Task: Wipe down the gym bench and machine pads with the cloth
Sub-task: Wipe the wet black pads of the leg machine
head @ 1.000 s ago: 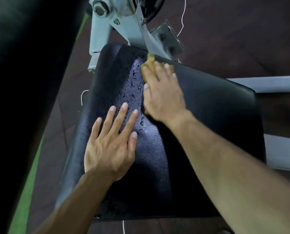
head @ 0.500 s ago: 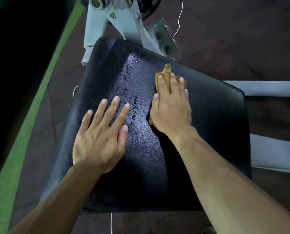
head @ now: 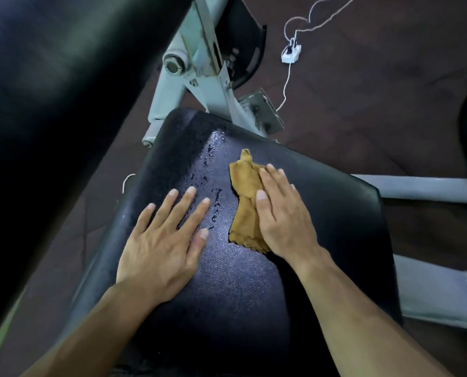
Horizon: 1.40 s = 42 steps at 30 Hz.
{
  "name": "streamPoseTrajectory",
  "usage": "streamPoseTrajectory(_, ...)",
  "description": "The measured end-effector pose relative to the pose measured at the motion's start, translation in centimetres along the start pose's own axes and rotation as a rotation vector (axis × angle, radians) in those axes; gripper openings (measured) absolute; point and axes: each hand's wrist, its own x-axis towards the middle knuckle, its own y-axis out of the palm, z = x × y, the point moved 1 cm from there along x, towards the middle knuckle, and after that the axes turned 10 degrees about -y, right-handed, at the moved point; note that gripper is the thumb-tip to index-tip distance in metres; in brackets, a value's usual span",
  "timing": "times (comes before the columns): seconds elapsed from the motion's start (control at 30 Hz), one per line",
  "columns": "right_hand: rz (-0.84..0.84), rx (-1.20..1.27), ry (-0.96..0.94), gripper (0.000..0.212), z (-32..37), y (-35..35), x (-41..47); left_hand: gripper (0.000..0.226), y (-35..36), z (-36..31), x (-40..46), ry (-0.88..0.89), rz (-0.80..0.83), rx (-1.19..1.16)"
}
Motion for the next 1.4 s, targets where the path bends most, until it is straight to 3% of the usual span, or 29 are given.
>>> streamPoseTrajectory(0.2,-0.009,-0.01,-0.076,0.052,-0.7,0.3,-0.2,0.072,-1.5,-1.7,1.7,0.003,0.029,-0.135)
streamPoseTrajectory(0.3,-0.001,0.011,-0.105,0.049,-1.4,0.3,0.0,0.074,-2.3,-5.3,3.7,0.127,-0.025,-0.253)
streamPoseTrajectory(0.4,0.008,-0.061,-0.242,0.057,-2.8,-0.7,0.0,0.062,-1.9,-8.9,5.5,0.184,-0.083,-0.201)
streamPoseTrajectory(0.5,0.068,-0.169,-0.178,0.054,-4.7,-1.2,-0.8,0.061,-0.6,-11.2,6.7,0.159,-0.037,-0.178)
streamPoseTrajectory(0.63,0.075,-0.175,-0.237,0.053,-6.3,-1.4,-0.7,0.06,0.6,-12.7,6.8,0.128,-0.08,-0.087)
streamPoseTrajectory(0.93,0.132,-0.285,-0.229,0.061,-6.5,-1.8,-1.2,0.058,0.6,-11.7,8.1,0.176,-0.117,-0.046)
streamPoseTrajectory(1.03,0.137,-0.364,-0.23,0.082,-6.0,-1.7,-0.6,0.057,-0.2,-11.1,10.9,0.198,-0.131,-0.027)
streamPoseTrajectory(1.23,0.146,-0.346,-0.217,0.081,-6.2,-1.6,-0.5,0.056,-1.0,-7.5,17.2,0.09,-0.118,-0.032)
streamPoseTrajectory(1.4,0.157,-0.327,-0.208,0.08,-6.1,-1.7,-0.5,0.051,-2.2,-1.2,19.2,-0.102,-0.14,-0.108)
